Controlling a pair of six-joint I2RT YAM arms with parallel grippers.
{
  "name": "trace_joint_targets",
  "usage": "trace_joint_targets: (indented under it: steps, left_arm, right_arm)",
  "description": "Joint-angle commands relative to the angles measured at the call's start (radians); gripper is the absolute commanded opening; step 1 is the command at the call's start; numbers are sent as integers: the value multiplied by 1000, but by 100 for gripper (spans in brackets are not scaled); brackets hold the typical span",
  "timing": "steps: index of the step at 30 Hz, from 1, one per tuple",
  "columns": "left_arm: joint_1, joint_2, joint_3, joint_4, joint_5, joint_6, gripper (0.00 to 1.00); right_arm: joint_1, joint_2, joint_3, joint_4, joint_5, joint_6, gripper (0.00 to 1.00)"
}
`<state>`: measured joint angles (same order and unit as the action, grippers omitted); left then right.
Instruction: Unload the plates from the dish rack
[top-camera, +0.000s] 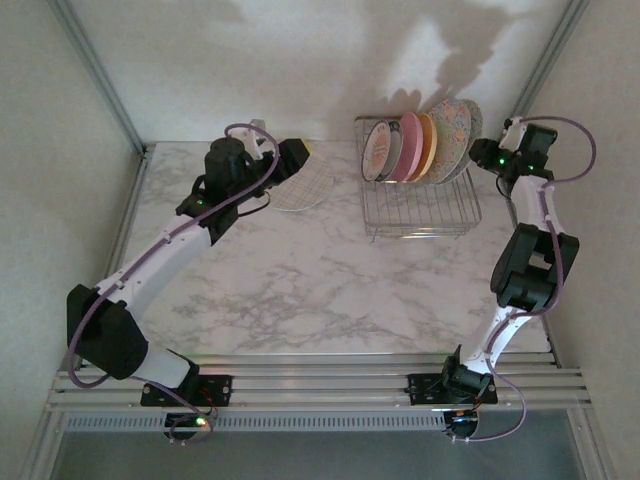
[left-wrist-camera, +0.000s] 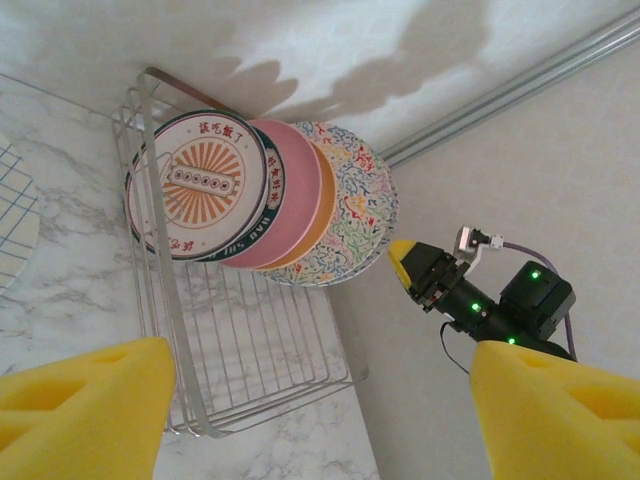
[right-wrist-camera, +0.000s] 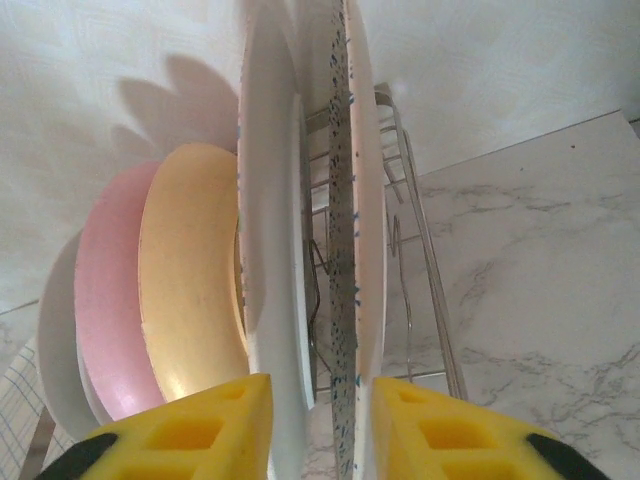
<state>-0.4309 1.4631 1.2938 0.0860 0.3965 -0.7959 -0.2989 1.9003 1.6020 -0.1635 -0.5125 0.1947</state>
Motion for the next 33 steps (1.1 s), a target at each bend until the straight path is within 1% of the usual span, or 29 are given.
trace_joint_targets:
  steps: [1,2,6,8,11,16,28,33]
  left_arm:
    - [-7,5,-11,53,14,-17,77]
    - [-7,2,-13,59,16,-21,77]
    - [-8,5,-18,69,15,-26,77]
    - [-8,6,-19,72,16,-28,77]
    - [-7,6,-20,74,16,-30,77]
    - [-7,2,-31,78,12,-34,77]
    - [-8,3,-13,99,41,-35,77]
    - [-13,8,4,123,66,-36,77]
  right_arm:
    - [-9,-36,3,-37,27,2,34]
    - [-9,-27,16,-54,28,8,36]
    - [-10,22,92,-140,6,28,38]
    - [-9,45,124,-175,2,37,38]
    - [-10,64,149,-177,-12,57,38]
    - [-10,106,200,-205,-19,67,34]
    - [-8,195,274,-202,-42,77,28]
    - [3,225,305,-201,-46,64,28]
